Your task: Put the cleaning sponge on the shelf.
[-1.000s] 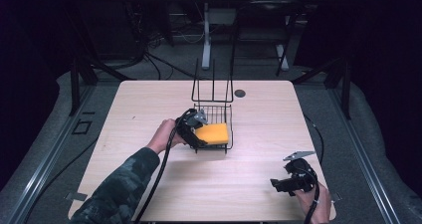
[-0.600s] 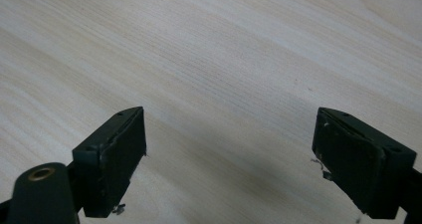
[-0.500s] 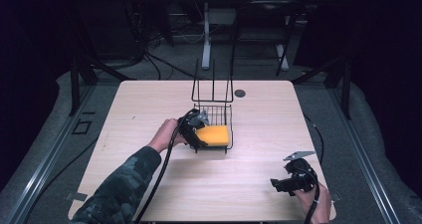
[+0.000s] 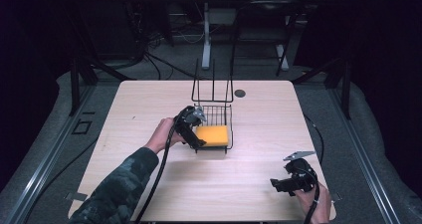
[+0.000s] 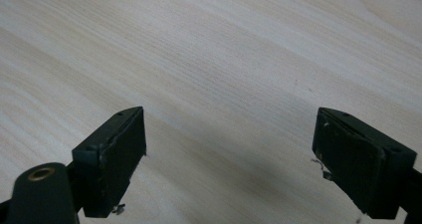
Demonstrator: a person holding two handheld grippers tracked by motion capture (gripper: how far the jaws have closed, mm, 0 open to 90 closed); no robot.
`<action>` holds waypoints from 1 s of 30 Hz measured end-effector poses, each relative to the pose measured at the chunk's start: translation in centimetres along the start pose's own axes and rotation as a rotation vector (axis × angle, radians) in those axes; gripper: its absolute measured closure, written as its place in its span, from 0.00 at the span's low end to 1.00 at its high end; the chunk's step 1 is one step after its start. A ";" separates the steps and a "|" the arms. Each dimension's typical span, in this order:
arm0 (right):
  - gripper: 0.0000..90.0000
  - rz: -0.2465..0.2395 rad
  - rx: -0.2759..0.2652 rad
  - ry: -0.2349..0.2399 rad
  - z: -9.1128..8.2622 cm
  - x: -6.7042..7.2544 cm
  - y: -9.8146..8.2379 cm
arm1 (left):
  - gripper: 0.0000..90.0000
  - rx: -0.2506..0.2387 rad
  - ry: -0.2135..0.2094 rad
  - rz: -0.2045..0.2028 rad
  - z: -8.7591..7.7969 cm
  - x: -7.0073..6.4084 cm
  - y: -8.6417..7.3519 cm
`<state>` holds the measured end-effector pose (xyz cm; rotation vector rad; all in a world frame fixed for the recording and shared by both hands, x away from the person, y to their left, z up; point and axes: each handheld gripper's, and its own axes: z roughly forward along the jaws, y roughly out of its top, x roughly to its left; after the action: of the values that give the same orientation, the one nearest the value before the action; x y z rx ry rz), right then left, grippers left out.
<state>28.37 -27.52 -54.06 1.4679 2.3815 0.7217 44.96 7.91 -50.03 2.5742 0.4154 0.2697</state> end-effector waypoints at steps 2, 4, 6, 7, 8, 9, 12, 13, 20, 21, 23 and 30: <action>0.15 -0.002 0.001 -0.001 0.0 0.0 0.0 | 0.05 -0.017 0.002 -0.027 -0.5 0.1 -0.2; 0.15 -0.005 0.002 -0.002 0.0 0.0 0.0 | 0.05 -0.042 0.010 -0.044 -1.1 0.1 -0.5; 0.15 -0.009 0.002 -0.005 0.0 0.0 0.0 | 0.05 -0.063 0.019 -0.067 -1.8 0.1 -0.7; 0.15 -0.006 0.002 -0.005 -0.1 0.0 0.0 | 0.04 -0.073 0.026 -0.076 -2.2 0.0 -0.8; 0.15 -0.006 0.001 -0.005 -0.1 0.0 0.0 | 0.04 -0.082 0.042 -0.089 -2.7 -0.1 -1.0; 0.15 -0.006 0.001 -0.006 -0.1 0.0 0.0 | 0.04 -0.088 0.043 -0.094 -3.0 -0.2 -1.0; 0.15 -0.008 0.003 -0.006 0.0 0.0 0.0 | 0.04 -0.098 0.067 -0.115 -4.0 -0.5 -1.4; 0.15 -0.009 0.003 -0.005 0.0 0.0 0.0 | 0.04 -0.098 0.075 -0.116 -4.4 -0.6 -1.6; 0.15 -0.002 0.006 -0.003 0.0 0.2 0.0 | 0.03 -0.120 0.132 -0.193 -7.1 -1.4 -3.6; 0.15 0.000 0.010 -0.003 0.0 0.2 0.1 | 0.03 -0.130 0.139 -0.206 -7.5 -1.5 -3.9; 0.15 -0.001 0.010 -0.004 0.0 0.2 0.1 | 0.03 -0.139 0.140 -0.218 -8.3 -1.7 -4.4; 0.15 -0.010 0.013 -0.009 0.0 0.2 0.1 | 0.02 -0.139 0.161 -0.245 -10.5 -3.1 -6.0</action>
<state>28.37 -27.33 -54.04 1.4603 2.3889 0.6971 37.78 16.57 -44.64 2.3456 0.7374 0.4030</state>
